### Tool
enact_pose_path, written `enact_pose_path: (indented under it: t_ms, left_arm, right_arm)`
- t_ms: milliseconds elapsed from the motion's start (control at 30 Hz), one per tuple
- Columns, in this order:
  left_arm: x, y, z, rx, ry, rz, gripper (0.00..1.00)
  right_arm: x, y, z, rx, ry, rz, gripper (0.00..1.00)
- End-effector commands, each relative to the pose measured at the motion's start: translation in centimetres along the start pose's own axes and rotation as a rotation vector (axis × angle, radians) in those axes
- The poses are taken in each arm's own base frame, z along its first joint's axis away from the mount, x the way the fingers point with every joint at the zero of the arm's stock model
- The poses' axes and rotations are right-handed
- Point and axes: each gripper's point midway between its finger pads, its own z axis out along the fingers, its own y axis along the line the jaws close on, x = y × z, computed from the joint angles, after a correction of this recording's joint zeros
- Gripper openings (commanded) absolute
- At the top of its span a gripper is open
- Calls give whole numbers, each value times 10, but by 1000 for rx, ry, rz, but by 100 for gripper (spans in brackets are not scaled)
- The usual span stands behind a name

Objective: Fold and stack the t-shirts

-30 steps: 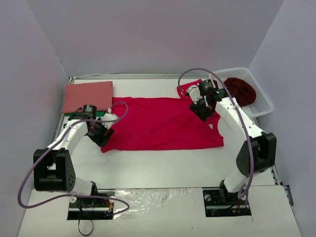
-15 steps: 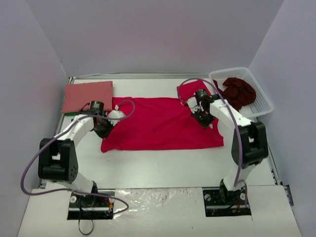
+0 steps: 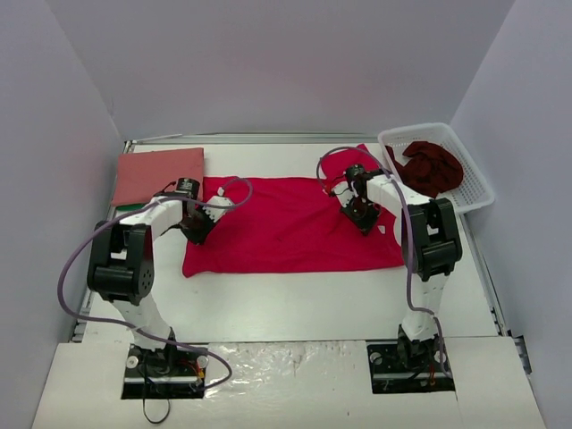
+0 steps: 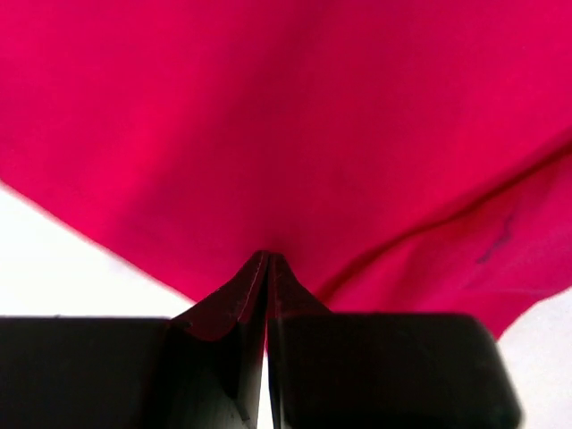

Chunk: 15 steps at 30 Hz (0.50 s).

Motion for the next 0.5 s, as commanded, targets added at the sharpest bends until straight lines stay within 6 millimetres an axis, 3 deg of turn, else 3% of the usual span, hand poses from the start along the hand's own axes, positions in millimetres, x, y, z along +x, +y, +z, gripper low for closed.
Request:
enact_pose_path:
  t_ms: [0,233,467]
  left_arm:
    - [-8,-3,2,32,-6,24,2]
    - [14,-16,17,116,104,55,2]
    - [54,-49,13,177,208,98,2]
  right_arm:
    - [4,-1,-3,-6,25,4,0]
    - [18,4,-3,-12,51,2,0]
    - [59,21,-3,-41,124,-16,0]
